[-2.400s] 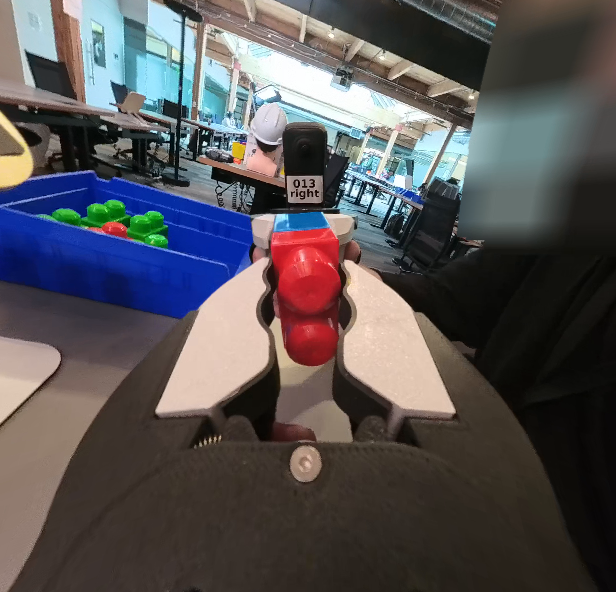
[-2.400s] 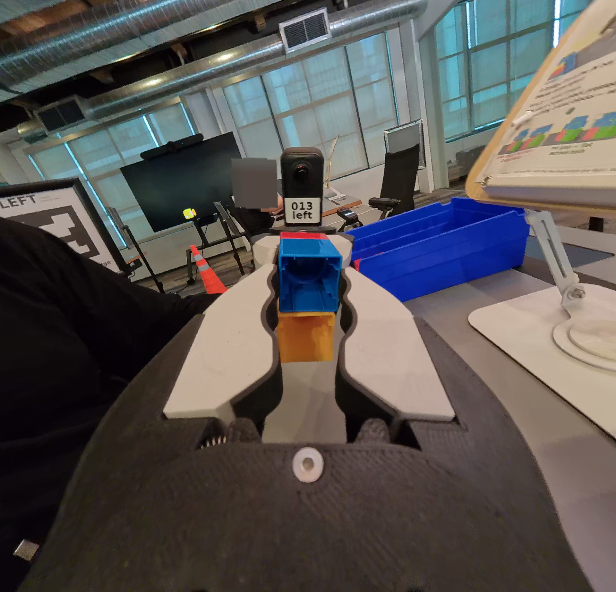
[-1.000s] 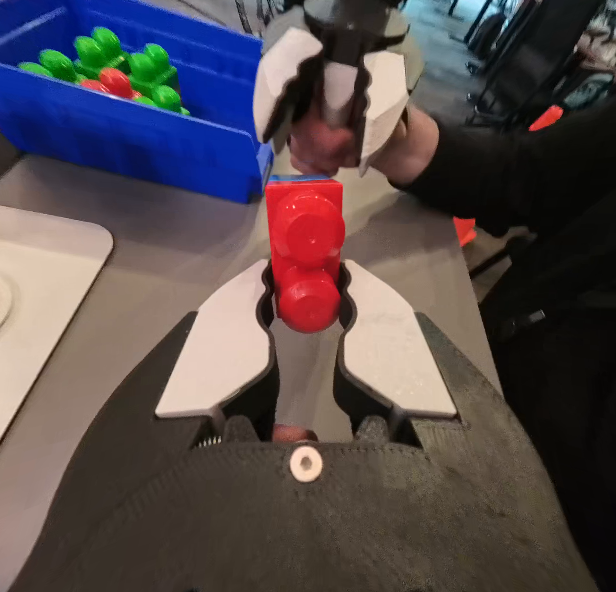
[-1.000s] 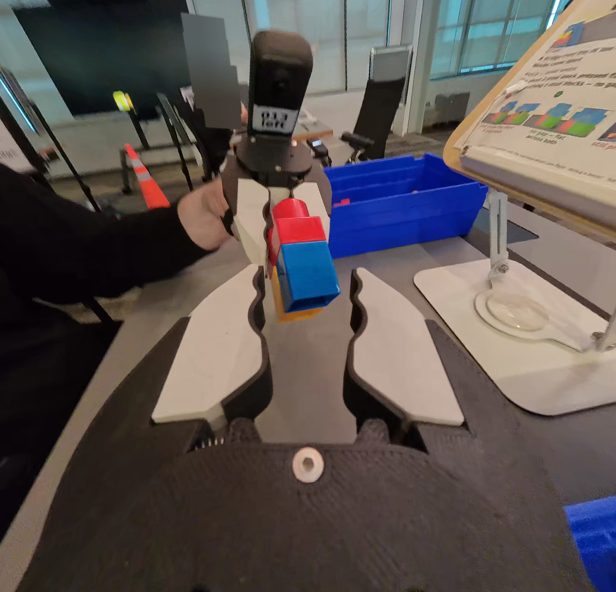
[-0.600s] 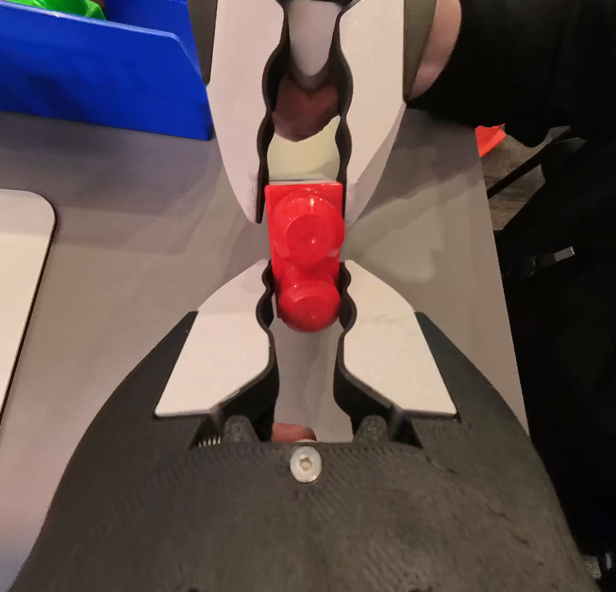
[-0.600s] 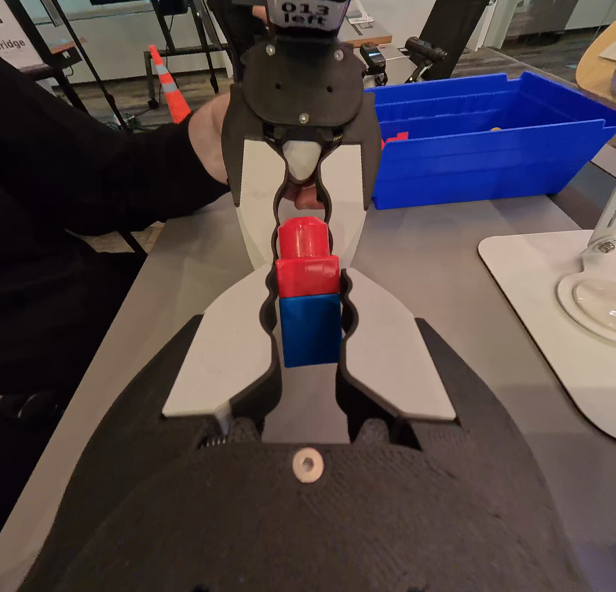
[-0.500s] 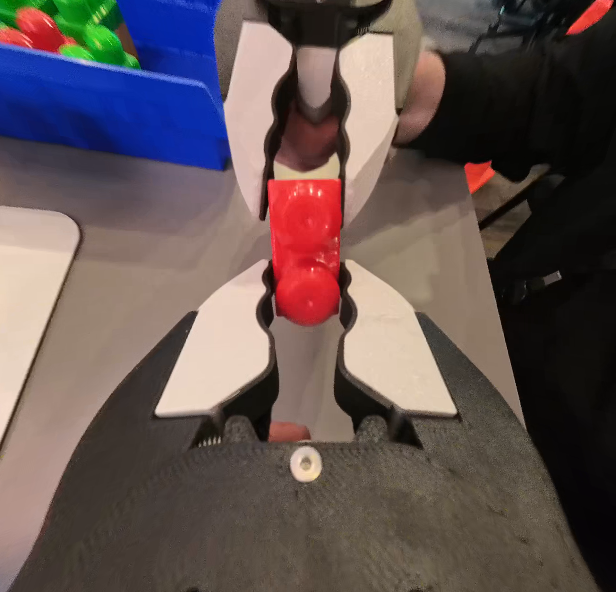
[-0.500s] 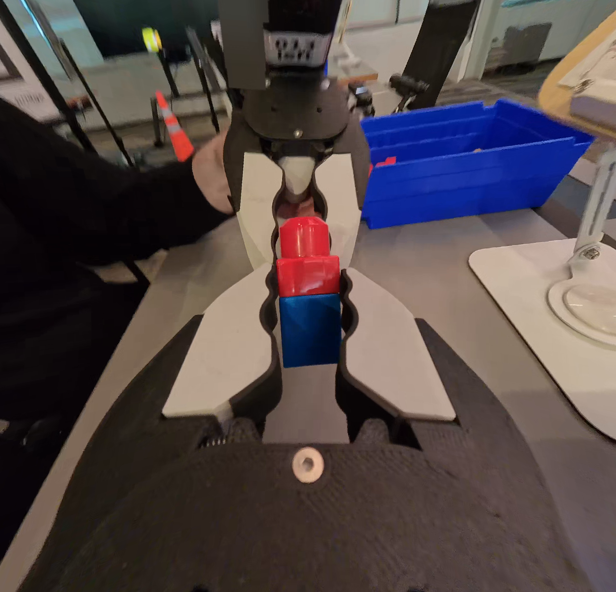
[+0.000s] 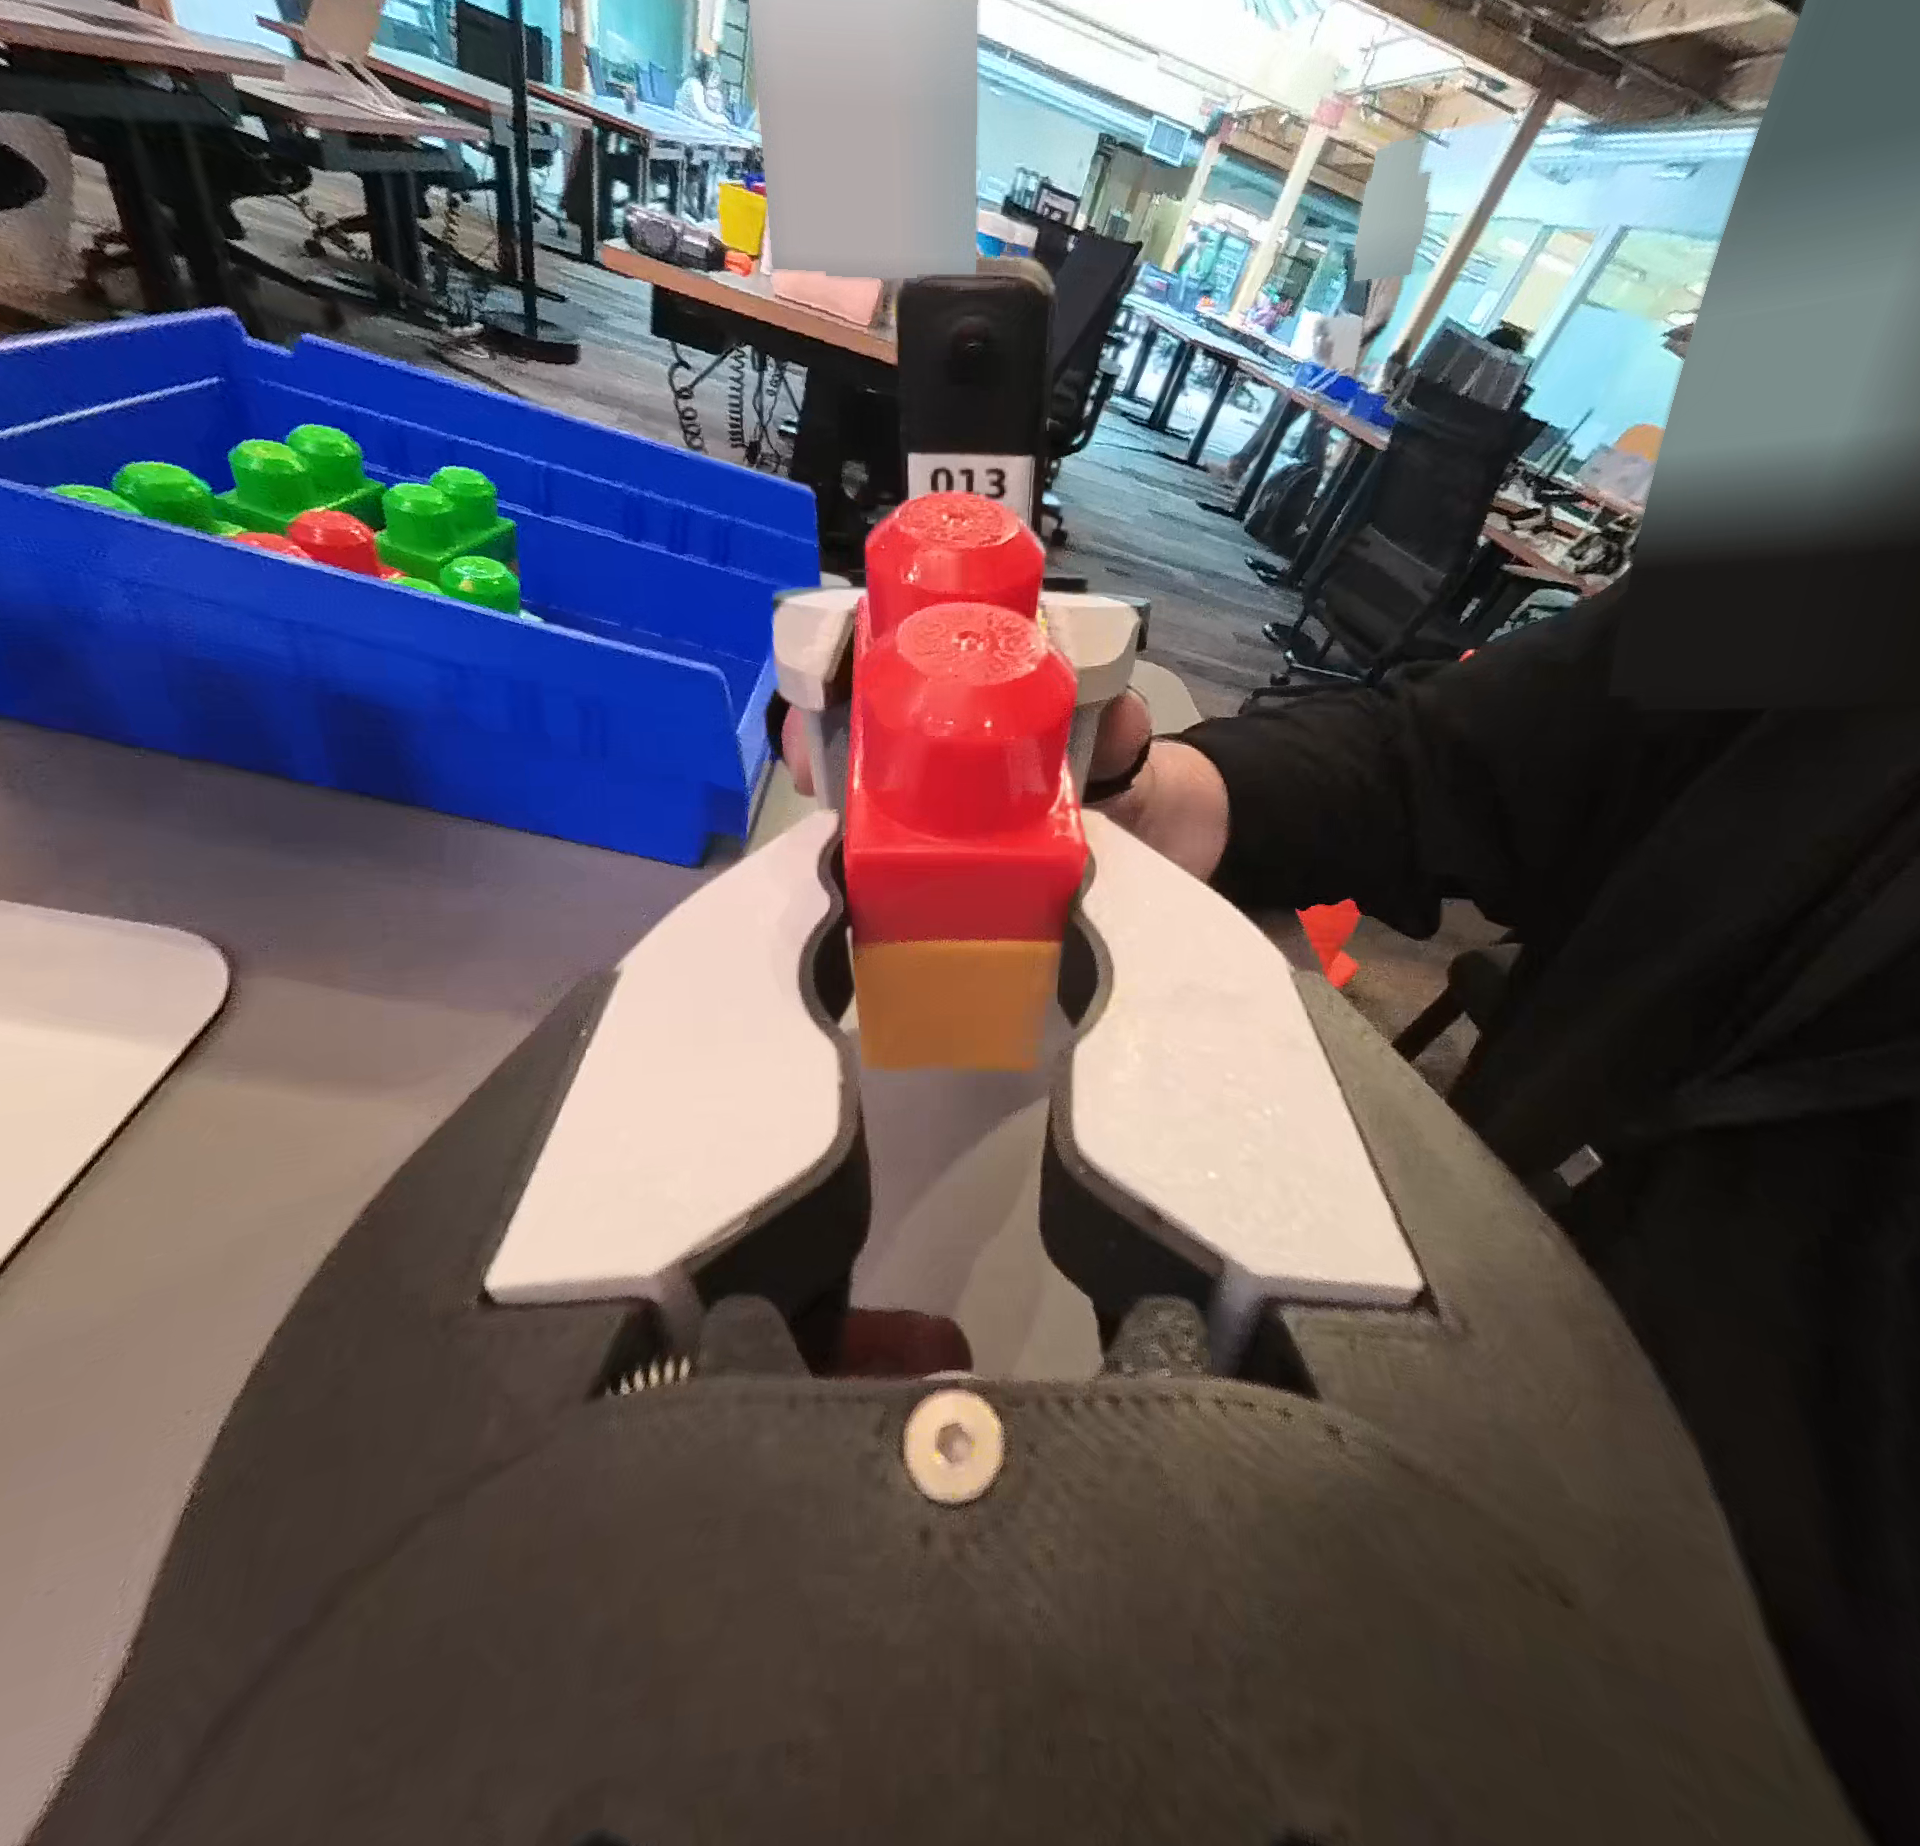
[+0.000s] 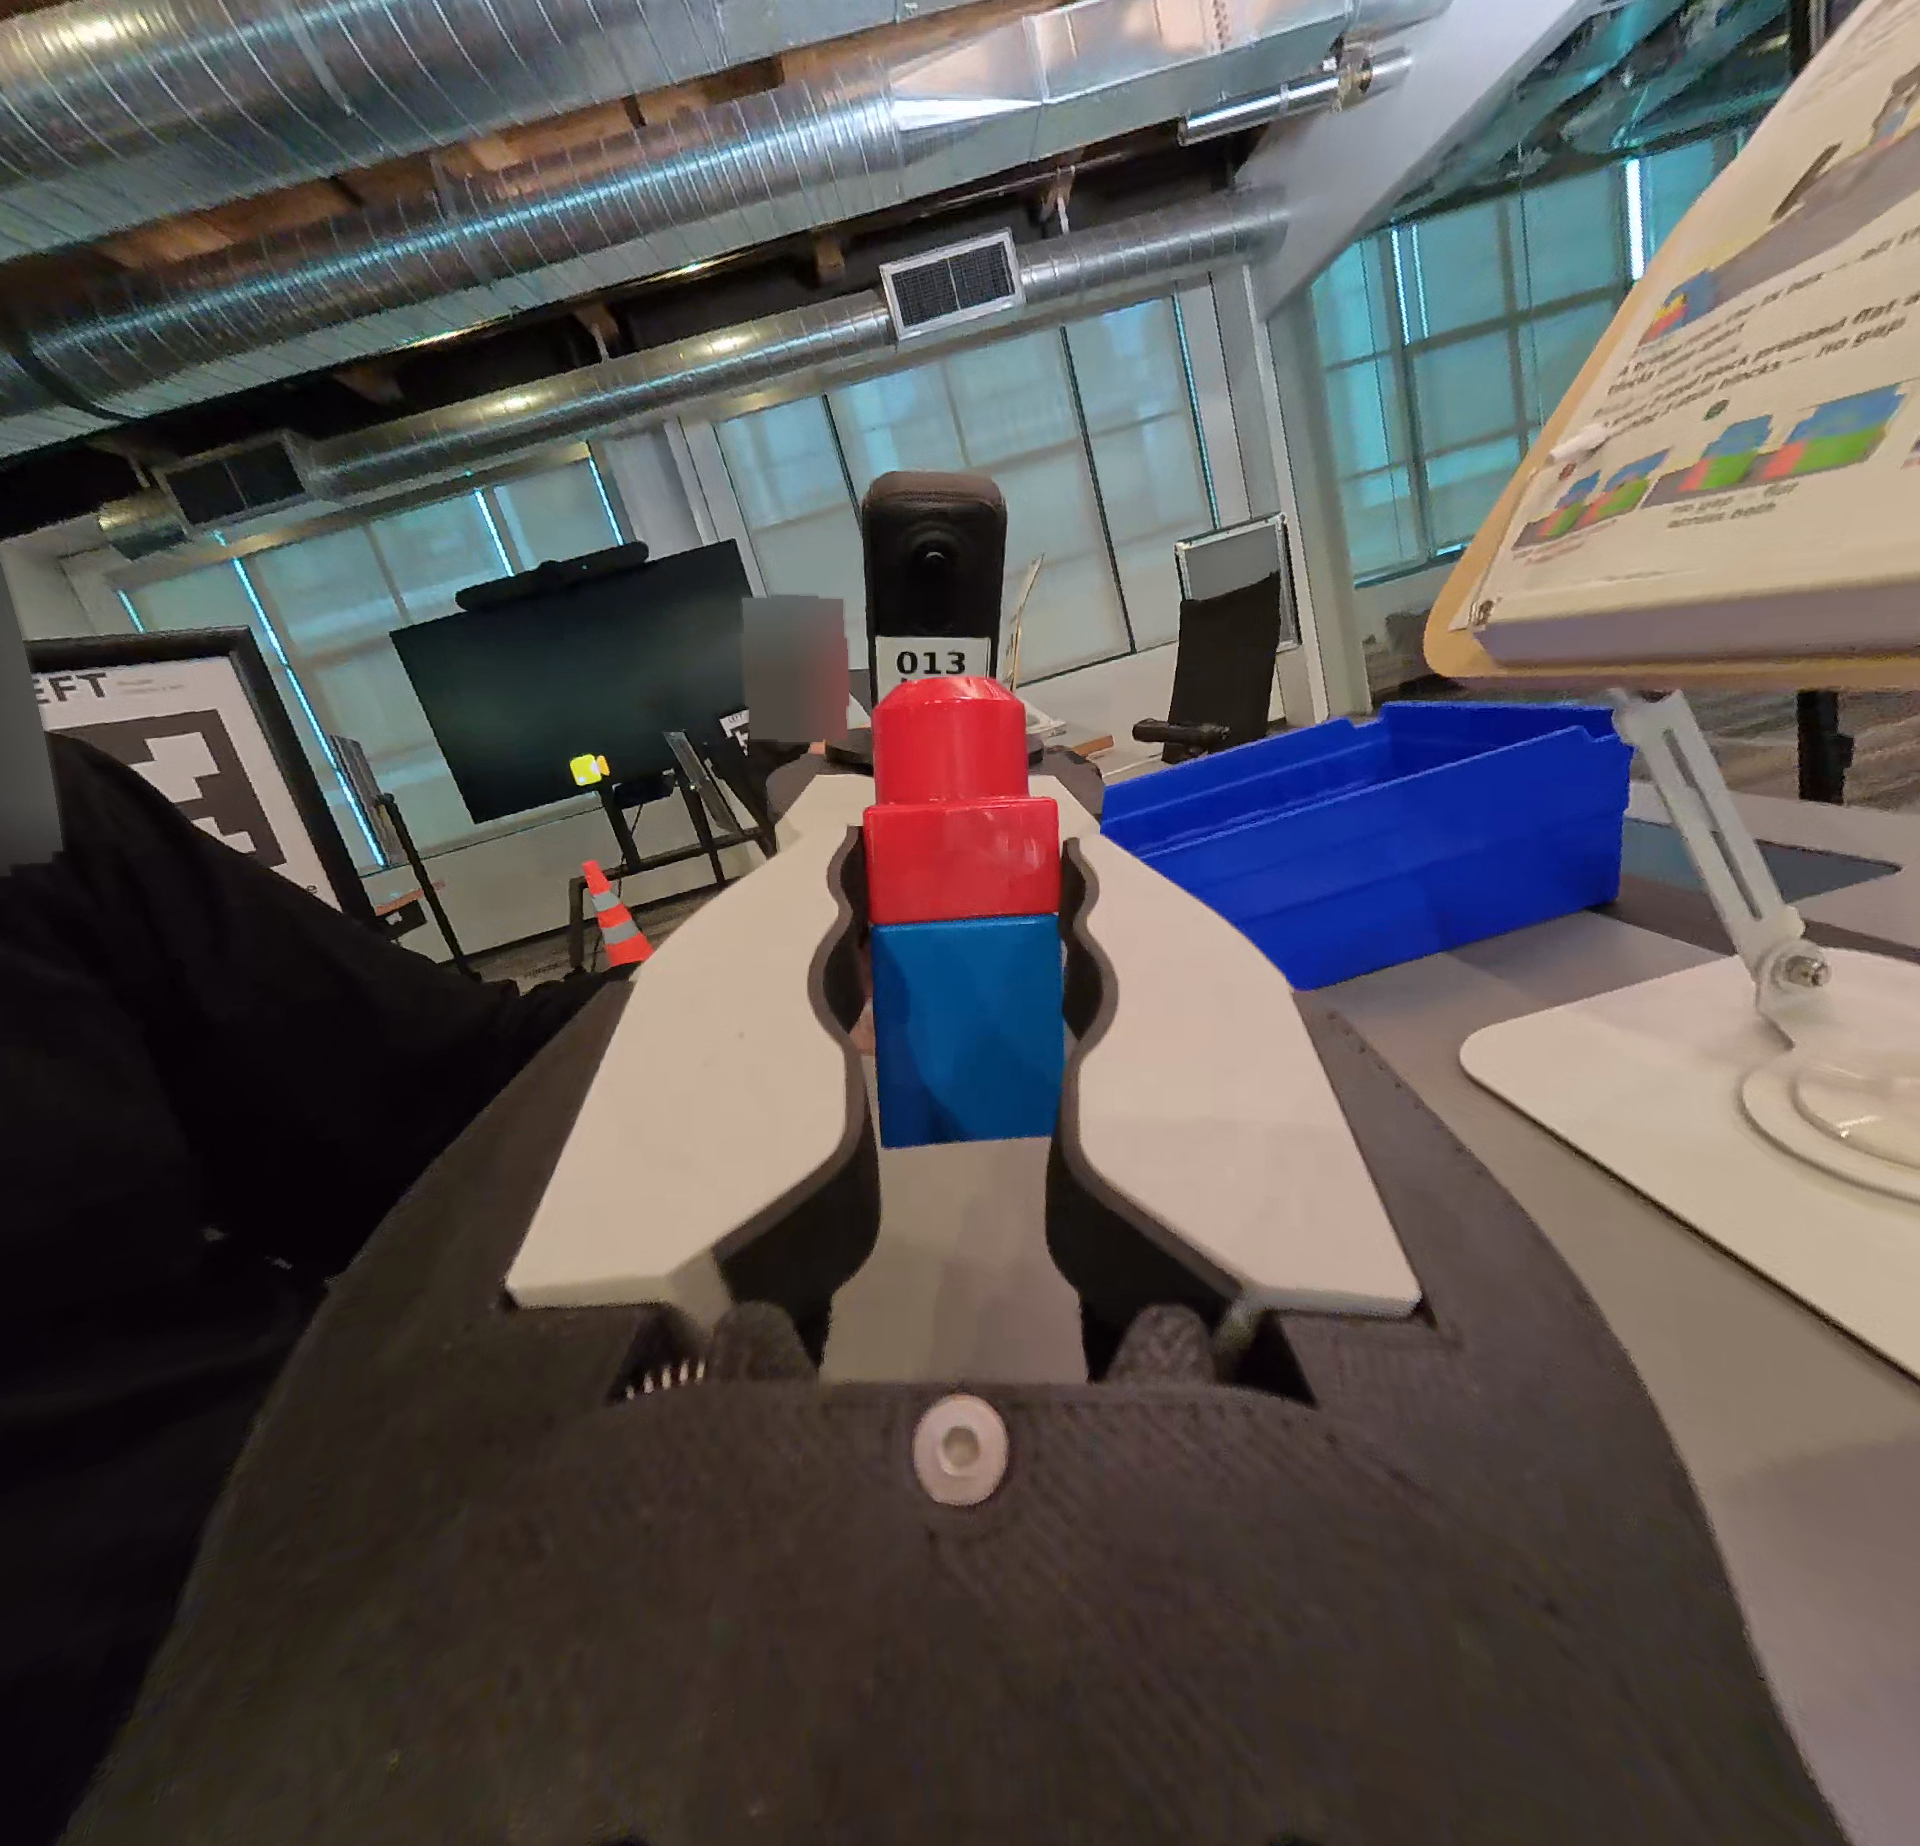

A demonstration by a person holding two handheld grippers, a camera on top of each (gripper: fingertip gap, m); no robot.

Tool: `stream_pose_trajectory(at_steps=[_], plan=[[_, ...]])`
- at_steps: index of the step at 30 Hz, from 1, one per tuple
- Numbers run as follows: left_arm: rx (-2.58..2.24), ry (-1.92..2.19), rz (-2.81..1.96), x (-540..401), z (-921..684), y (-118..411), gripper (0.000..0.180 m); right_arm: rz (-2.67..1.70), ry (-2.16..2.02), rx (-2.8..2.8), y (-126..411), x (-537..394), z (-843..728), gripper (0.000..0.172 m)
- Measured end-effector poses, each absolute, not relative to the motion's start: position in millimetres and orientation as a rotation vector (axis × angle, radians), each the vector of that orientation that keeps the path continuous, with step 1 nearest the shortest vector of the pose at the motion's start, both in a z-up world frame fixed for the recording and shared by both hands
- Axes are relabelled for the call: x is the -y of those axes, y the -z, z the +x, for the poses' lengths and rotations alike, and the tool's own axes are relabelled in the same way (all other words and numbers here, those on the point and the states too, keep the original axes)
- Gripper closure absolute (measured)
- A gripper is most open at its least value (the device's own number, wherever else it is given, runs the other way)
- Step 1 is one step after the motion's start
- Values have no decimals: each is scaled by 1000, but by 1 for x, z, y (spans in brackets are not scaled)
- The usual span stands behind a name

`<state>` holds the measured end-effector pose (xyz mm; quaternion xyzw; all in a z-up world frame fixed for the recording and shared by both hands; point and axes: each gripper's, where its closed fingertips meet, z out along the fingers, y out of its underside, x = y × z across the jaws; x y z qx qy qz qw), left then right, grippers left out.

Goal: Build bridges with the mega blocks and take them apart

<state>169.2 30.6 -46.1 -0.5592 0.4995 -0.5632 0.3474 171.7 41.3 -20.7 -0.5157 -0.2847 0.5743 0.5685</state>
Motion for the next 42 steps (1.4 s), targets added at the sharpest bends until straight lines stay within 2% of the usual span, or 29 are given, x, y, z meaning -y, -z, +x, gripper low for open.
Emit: stream_pose_trajectory(at_steps=[5, 9, 14, 17, 22, 23, 28, 32, 36, 42], plan=[[-1379, 1354, -1507, -32, 164, 54, 145, -1282, -1318, 763, 29, -41, 169, 136], [-1585, 1156, -1595, -23, 160, 78, 145, -1343, -1180, 917, 32, -38, 171, 129], [-1673, 1138, -1632, -12, 165, 94, 145, -1464, -1169, 1137, 58, -21, 159, 141], [-1686, 1151, -1634, -11, 164, 97, 145, -1488, -1162, 1144, 62, -20, 158, 141], [-1580, 1266, -1564, -15, 168, 80, 143, -1481, -1158, 1061, 49, -25, 162, 142], [-1583, 1286, -1552, -13, 168, 78, 135, -1486, -1158, 1043, 46, -26, 163, 142], [-1527, 1257, -1549, -23, 163, 69, 127, -1473, -1077, 956, 24, -34, 185, 141], [-1499, 1210, -1567, -33, 149, 73, 145, -1484, -888, 776, -7, -52, 245, 141], [-1476, 1239, -1570, -36, 142, 77, 150, -1515, -680, 568, -28, -66, 320, 141], [-1474, 1259, -1601, -39, 138, 88, 151, -1669, -456, 466, -5, -84, 388, 141]])
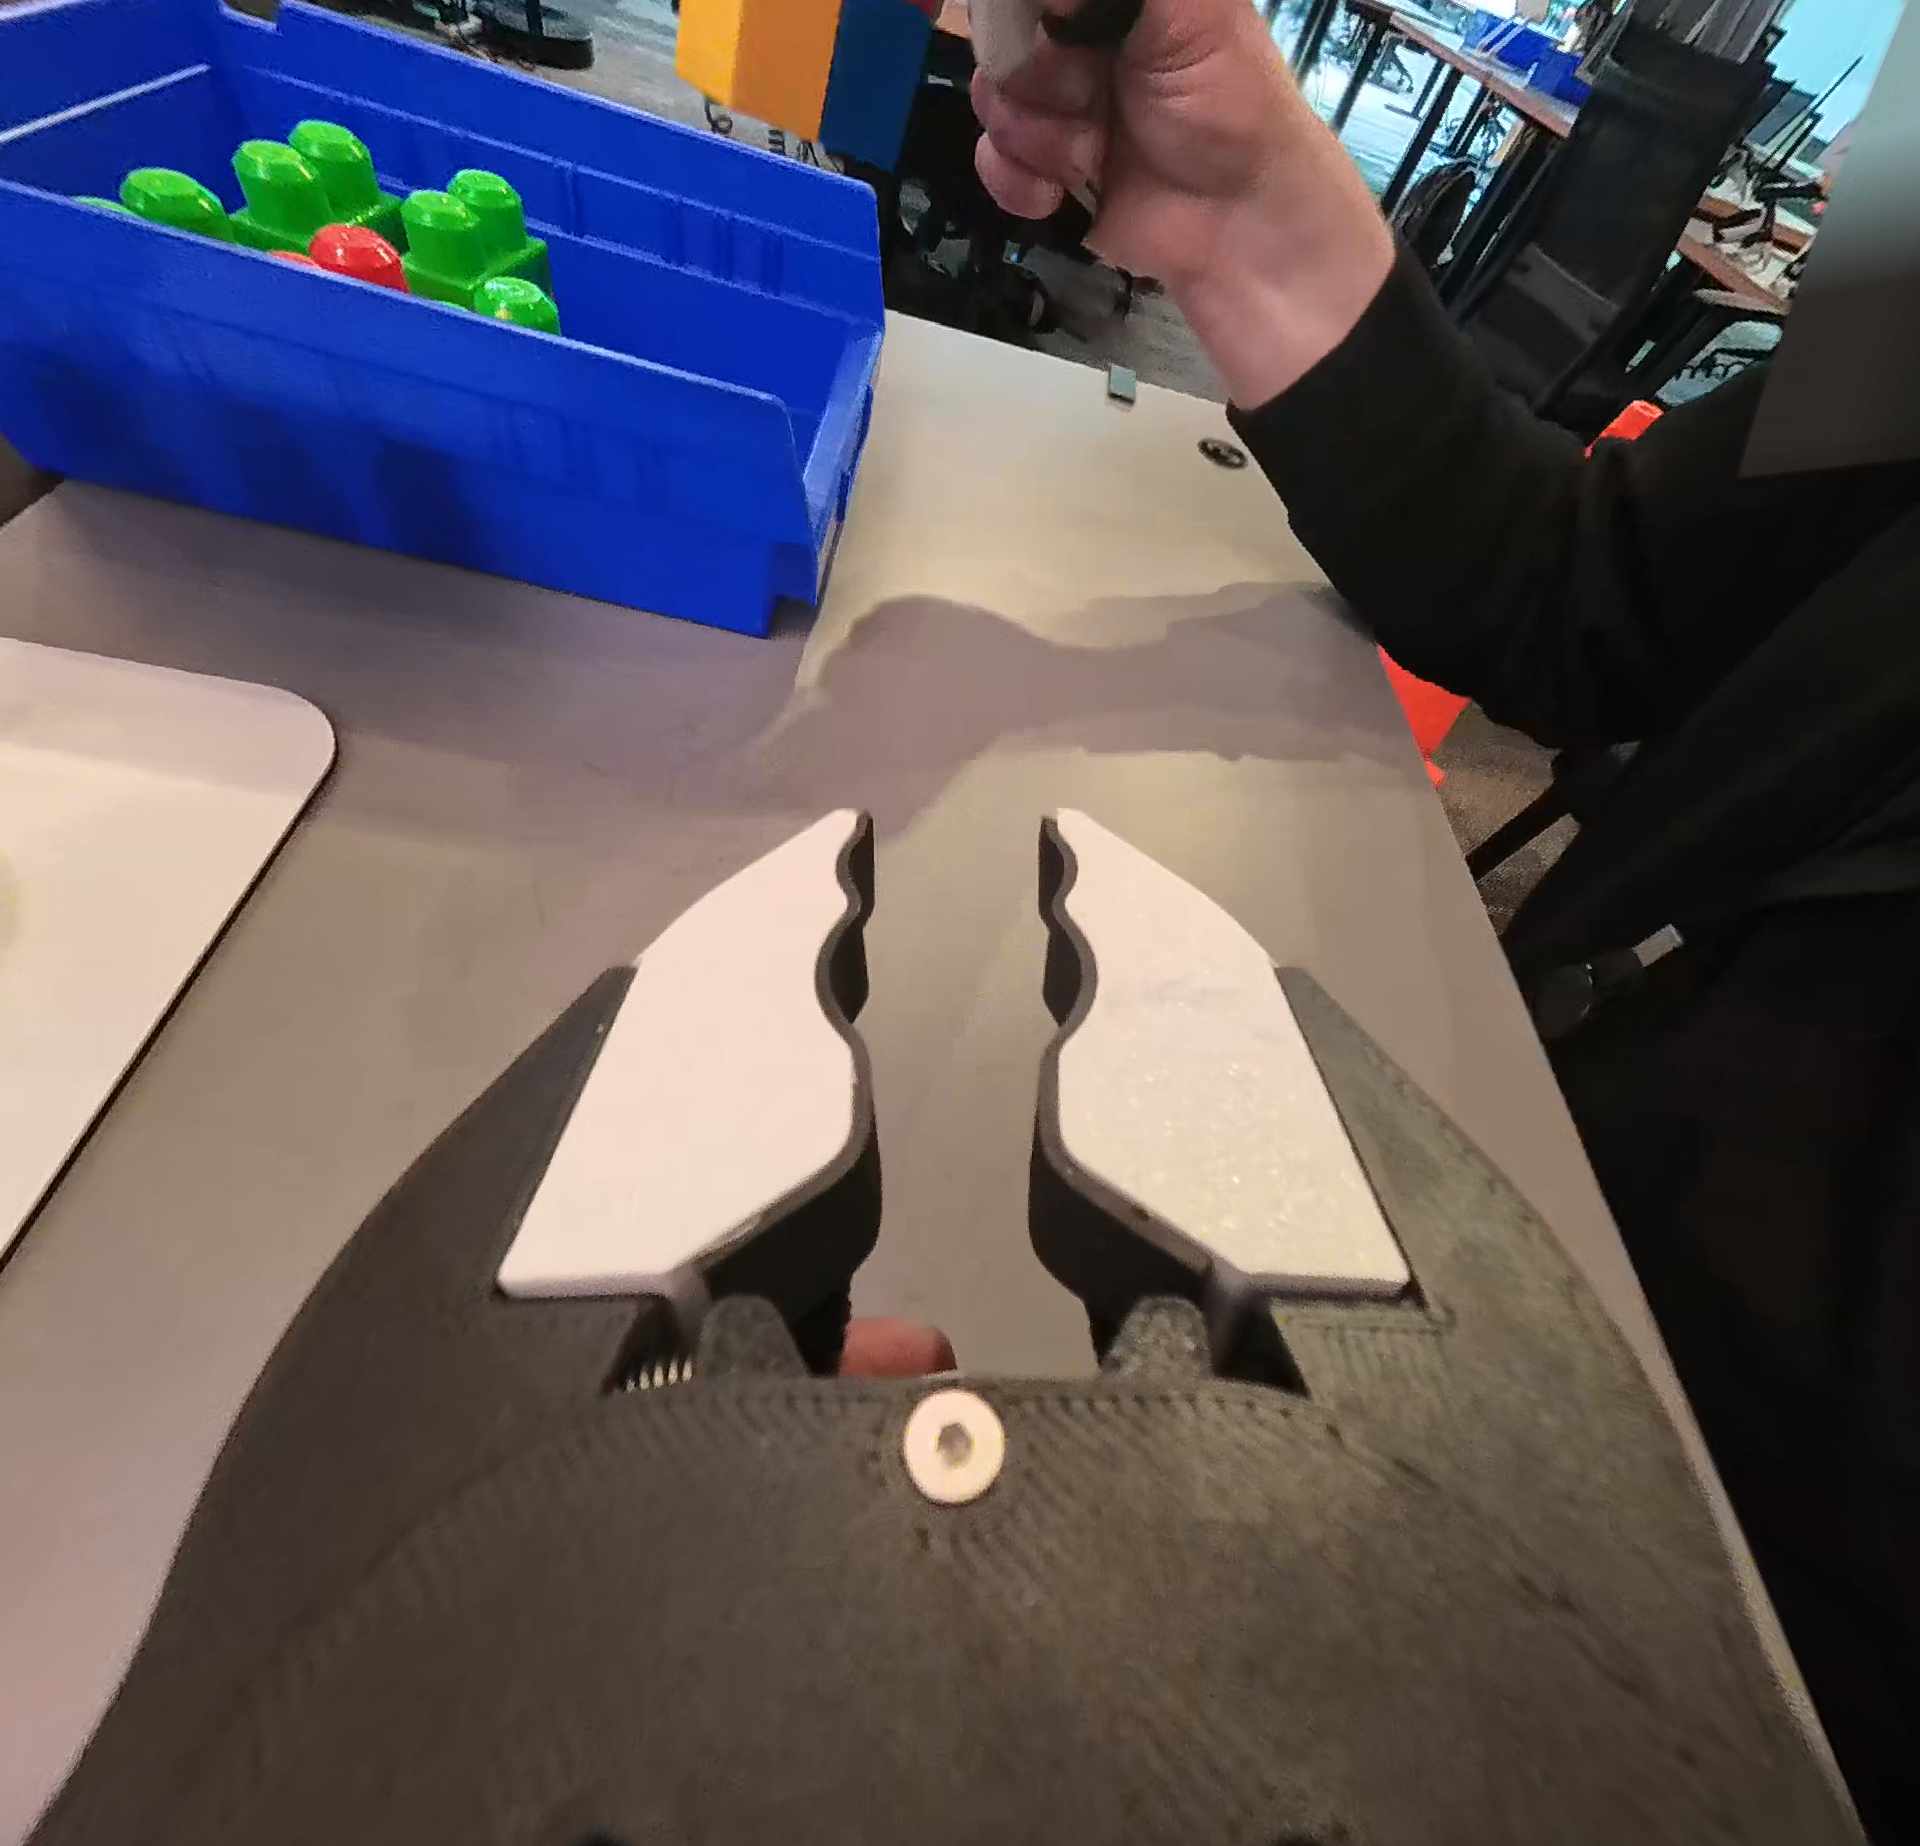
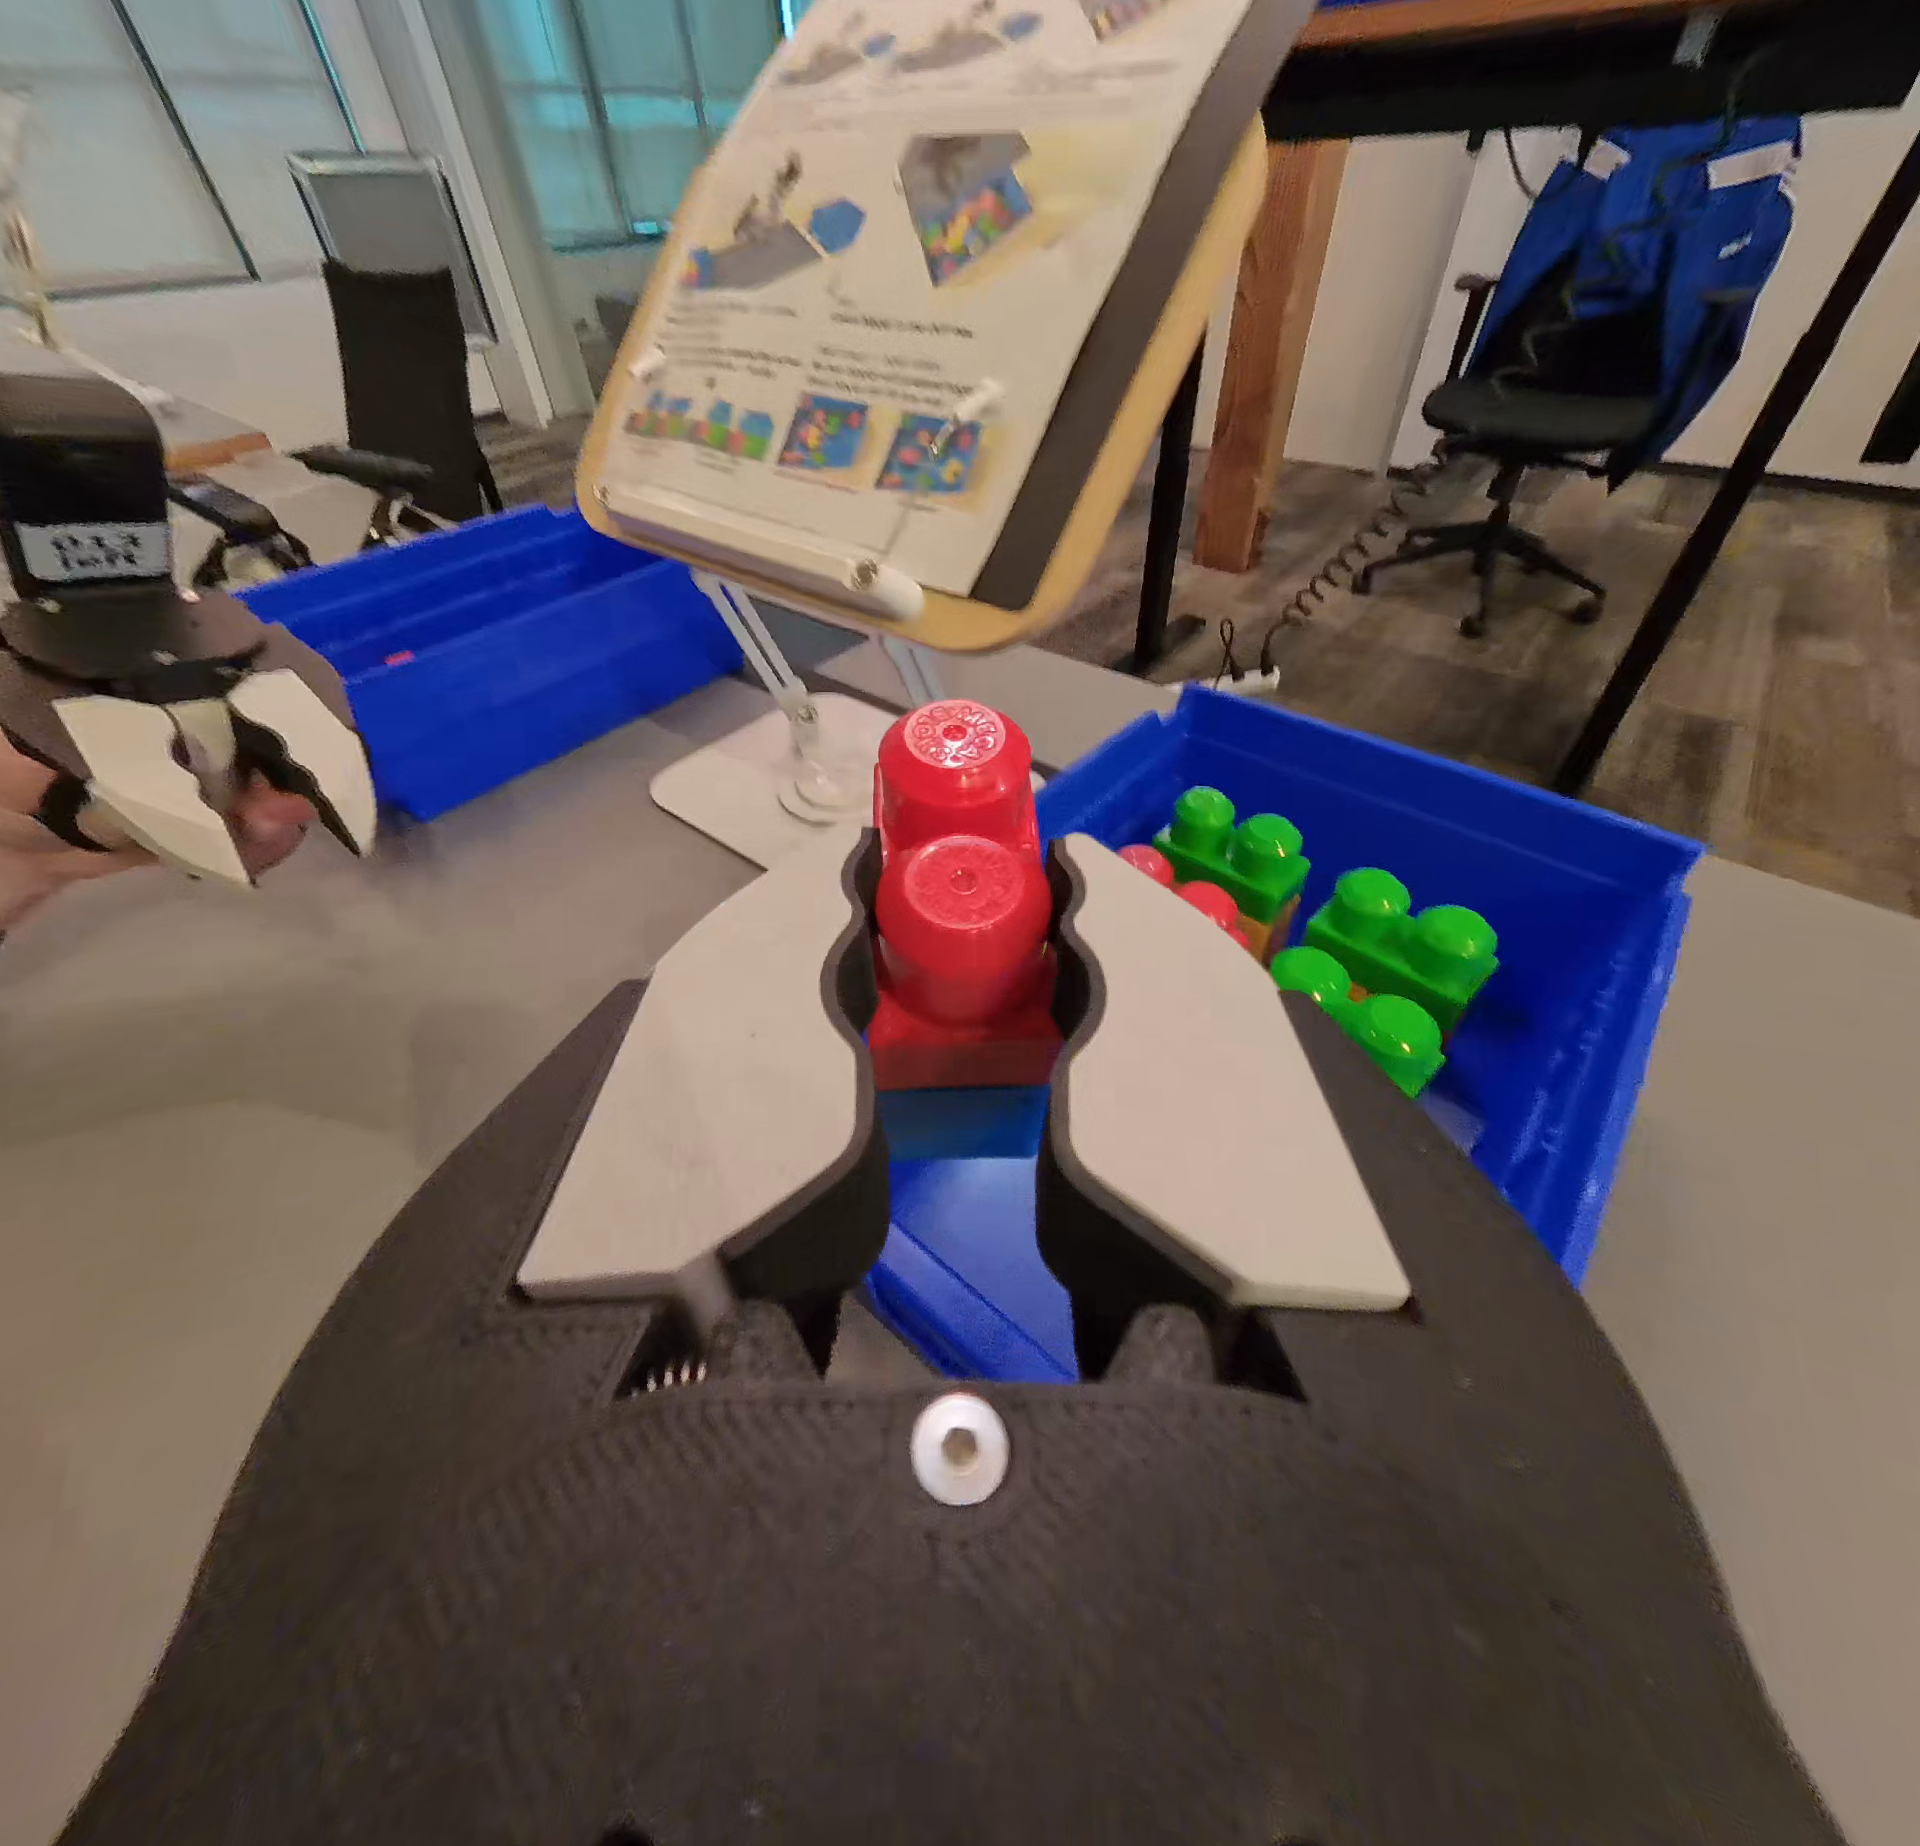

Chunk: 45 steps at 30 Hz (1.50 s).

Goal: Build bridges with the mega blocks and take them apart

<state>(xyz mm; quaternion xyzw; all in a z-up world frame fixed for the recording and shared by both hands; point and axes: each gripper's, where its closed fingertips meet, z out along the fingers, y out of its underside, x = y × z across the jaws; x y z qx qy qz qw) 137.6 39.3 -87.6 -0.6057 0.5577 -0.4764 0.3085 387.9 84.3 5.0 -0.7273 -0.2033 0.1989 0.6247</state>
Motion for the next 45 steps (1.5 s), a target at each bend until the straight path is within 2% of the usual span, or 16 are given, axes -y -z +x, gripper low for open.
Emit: stream_pose_trajectory(at_steps=[12, 21, 27, 30, 36, 37, 38, 40, 45], plan=[[-1467, 1306, -1609, -39, 137, 95, 152, -1889, -554, 826, 81, -119, 354, 141], [-1439, 1321, -1618, -46, 133, 98, 153, -2101, -429, 918, 136, -142, 358, 141], [-1439, 1320, -1618, -47, 133, 99, 153, -2203, -369, 977, 139, -141, 364, 140], [-1439, 1322, -1619, -47, 133, 99, 153, -2311, -300, 1012, 142, -134, 376, 119], [-1442, 1326, -1625, -48, 133, 101, 153, -2419, -100, 1299, 135, -120, 385, 127], [-1442, 1324, -1626, -48, 133, 101, 152, -2425, -100, 1368, 138, -119, 383, 131], [-1442, 1323, -1627, -48, 133, 101, 152, -2431, -108, 1435, 142, -118, 381, 146], [-1445, 1320, -1628, -47, 133, 102, 152, -2431, -143, 1495, 143, -119, 377, 154], [-1439, 1315, -1622, -48, 131, 99, 152, -2459, -75, 1647, 144, -114, 399, 154]])
